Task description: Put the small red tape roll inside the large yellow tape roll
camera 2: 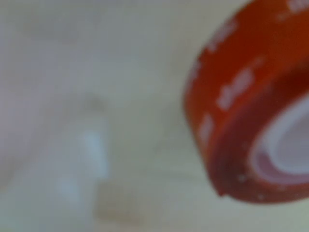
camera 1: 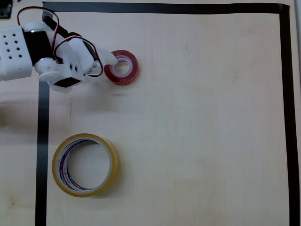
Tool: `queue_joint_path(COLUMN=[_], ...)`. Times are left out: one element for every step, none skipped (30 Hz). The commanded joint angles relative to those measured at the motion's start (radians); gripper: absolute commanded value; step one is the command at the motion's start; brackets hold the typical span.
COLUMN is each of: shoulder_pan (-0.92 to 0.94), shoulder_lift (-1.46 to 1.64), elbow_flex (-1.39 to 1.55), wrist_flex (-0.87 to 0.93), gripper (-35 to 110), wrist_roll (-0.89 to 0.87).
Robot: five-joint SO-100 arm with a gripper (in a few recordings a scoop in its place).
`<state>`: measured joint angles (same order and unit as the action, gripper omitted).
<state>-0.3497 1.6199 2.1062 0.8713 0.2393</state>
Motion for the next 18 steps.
queue_joint_path(shoulder_pan=[-0.015, -0.015, -0.014, -0.011, -0.009, -0.008, -0.006, -0.005, -0.005, -0.003, 0.000, 0.005, 0.006, 0.003, 0.000, -0.003, -0.008, -0.008], shoulder_lift=[0.021, 0.018, 0.017, 0.017, 0.012, 0.003, -0.017, -0.051, -0.101, -0.166, -0.233, -0.285, -0.305, -0.299, -0.287, -0.281, -0.279, -0.279], elbow_flex=[0.017, 0.023, 0.025, 0.025, 0.021, 0.011, -0.012, -0.052, -0.110, -0.184, -0.259, -0.321, -0.344, -0.337, -0.324, -0.314, -0.314, -0.314], wrist_flex=[-0.035, -0.048, -0.051, -0.058, -0.061, -0.061, -0.049, -0.018, 0.034, 0.097, 0.158, 0.209, 0.227, 0.224, 0.213, 0.206, 0.204, 0.204], gripper=[24, 24, 24, 24, 24, 24, 24, 23, 22, 20, 19, 19, 19, 20, 20, 20, 19, 19], wrist_roll=[-0.012, -0.012, -0.012, -0.012, -0.012, -0.017, -0.029, -0.034, -0.034, -0.035, -0.035, -0.035, -0.035, -0.031, -0.031, -0.034, -0.034, -0.034])
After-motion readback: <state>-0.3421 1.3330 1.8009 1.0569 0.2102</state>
